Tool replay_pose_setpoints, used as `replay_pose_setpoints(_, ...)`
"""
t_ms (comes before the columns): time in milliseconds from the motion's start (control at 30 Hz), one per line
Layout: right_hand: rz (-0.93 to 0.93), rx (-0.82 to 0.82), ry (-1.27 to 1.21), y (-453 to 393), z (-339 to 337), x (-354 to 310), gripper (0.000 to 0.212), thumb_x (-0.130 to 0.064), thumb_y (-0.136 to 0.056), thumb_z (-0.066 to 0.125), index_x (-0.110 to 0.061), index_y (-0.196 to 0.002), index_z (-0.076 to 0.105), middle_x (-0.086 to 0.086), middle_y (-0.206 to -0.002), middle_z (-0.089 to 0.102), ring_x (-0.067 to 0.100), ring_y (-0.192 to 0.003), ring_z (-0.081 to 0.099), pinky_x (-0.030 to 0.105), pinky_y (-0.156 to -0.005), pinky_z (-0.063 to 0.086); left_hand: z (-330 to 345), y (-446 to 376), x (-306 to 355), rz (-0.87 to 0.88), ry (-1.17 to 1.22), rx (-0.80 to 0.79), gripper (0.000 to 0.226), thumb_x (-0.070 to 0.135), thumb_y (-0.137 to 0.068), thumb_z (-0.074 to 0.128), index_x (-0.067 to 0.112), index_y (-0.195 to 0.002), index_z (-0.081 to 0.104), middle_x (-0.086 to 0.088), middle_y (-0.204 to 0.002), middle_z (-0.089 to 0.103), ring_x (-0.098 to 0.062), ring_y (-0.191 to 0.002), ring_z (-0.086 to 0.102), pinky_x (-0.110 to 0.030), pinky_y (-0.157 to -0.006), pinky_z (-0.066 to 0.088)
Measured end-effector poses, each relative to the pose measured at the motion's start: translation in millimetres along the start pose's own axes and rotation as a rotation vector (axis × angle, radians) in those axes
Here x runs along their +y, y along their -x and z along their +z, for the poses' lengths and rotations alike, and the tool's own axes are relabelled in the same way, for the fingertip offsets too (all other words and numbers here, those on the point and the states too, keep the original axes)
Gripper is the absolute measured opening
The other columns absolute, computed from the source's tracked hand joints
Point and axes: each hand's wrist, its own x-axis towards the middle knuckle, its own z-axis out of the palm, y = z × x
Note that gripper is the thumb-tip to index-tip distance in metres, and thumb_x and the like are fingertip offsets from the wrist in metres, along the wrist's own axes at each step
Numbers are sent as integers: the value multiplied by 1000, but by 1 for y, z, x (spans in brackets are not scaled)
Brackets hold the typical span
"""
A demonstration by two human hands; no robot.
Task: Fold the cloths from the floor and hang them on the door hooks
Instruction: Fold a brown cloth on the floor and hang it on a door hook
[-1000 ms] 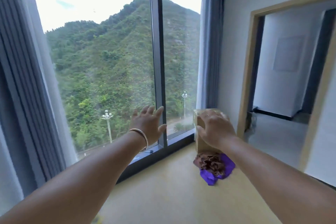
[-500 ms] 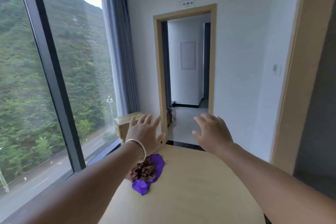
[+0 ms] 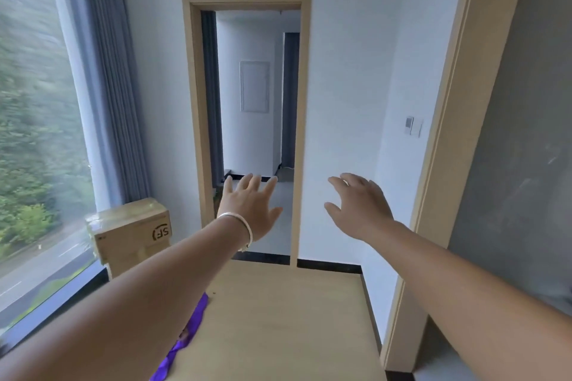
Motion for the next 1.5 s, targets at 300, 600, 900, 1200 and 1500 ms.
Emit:
replay_pose_setpoints(300, 109, -56, 8, -77, 53, 88, 56, -46, -95, 41, -26, -146, 30, 1, -154, 28, 19, -142, 21, 39, -116, 17, 66, -124, 56, 118, 49, -25, 67, 59, -95, 31, 28, -151, 11, -5, -155, 27, -24, -147, 15, -56, -117, 8)
replay_pose_setpoints(600, 77, -68, 32, -170, 107, 193, 57, -47, -96, 40, -26, -147, 27, 3, -155, 24, 20, -144, 17, 42, -117, 12, 117, -230, 111, 83, 15, -63, 65, 58, -95, 31, 28, -150, 13, -4, -153, 30, -24, -146, 17, -56, -117, 9)
replay_pose_setpoints(900, 68, -105, 3, -236, 151, 257, 61, -49, -95, 40, -26, -149, 24, 4, -156, 23, 20, -144, 18, 42, -117, 15, 163, -308, 141, 53, 3, -103, 65, 57, -95, 33, 28, -150, 13, -5, -154, 28, -24, -146, 16, -56, -118, 9)
replay_pose_setpoints(1200, 98, -130, 10, -325, 203, 293, 62, -49, -95, 40, -26, -150, 22, 4, -157, 22, 20, -144, 18, 42, -118, 13, 232, -408, 135, 75, 36, -97, 65, 56, -96, 33, 27, -151, 14, -3, -150, 31, -22, -145, 16, -55, -117, 8)
replay_pose_setpoints(1500, 94, -118, 35, -480, 267, 289, 63, -49, -95, 41, -25, -150, 22, 5, -157, 22, 20, -143, 20, 41, -117, 15, 306, -542, 72, 73, 94, -47, 64, 57, -95, 33, 28, -149, 15, -1, -147, 33, -21, -143, 19, -54, -117, 11)
